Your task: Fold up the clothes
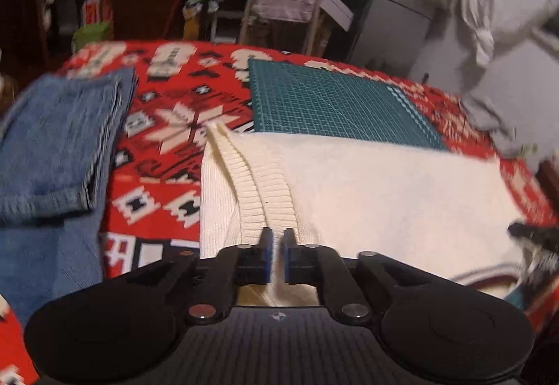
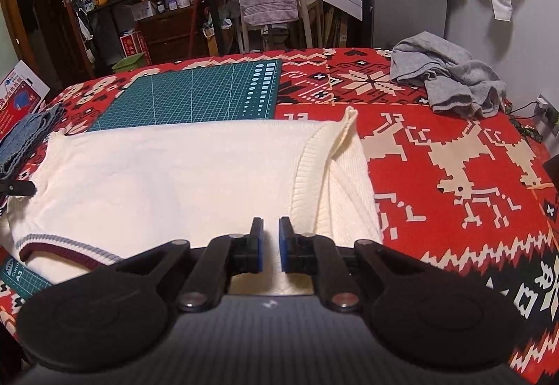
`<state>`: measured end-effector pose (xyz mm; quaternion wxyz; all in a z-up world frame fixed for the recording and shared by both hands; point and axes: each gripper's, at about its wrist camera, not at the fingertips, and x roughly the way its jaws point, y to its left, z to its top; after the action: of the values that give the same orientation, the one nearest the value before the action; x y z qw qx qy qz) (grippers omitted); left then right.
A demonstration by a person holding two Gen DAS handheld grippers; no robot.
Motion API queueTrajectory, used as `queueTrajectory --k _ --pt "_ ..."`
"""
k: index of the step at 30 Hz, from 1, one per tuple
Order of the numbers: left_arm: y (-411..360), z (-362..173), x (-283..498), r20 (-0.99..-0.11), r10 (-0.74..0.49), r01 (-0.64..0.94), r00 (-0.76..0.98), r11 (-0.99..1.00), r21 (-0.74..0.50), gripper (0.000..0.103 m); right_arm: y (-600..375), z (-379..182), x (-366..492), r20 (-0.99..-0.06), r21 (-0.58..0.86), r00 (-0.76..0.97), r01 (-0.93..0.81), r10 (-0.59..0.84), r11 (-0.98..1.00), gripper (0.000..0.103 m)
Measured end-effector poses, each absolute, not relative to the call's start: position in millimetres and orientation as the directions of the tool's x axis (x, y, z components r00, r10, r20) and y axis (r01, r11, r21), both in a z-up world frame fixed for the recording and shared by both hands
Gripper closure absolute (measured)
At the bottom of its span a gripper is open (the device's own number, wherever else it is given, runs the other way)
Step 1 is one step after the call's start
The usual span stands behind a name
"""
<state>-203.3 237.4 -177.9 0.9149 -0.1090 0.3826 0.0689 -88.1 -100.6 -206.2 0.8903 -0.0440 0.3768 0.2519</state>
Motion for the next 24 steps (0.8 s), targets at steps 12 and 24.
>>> queueTrajectory --k 12,24 --pt "245 -179 -209 -0.716 0.063 -0.233 0.695 0.962 -0.141 0.101 -82 -184 -97 -0.658 0.074 0.613 -0.524 0.436 0.849 0.091" --pt "263 -184 -219 -0.683 -0.017 -0.26 0.73 0.917 -0.301 0.101 108 -179 -128 -0.636 0.154 0.373 -0.797 0.675 0.584 0.096"
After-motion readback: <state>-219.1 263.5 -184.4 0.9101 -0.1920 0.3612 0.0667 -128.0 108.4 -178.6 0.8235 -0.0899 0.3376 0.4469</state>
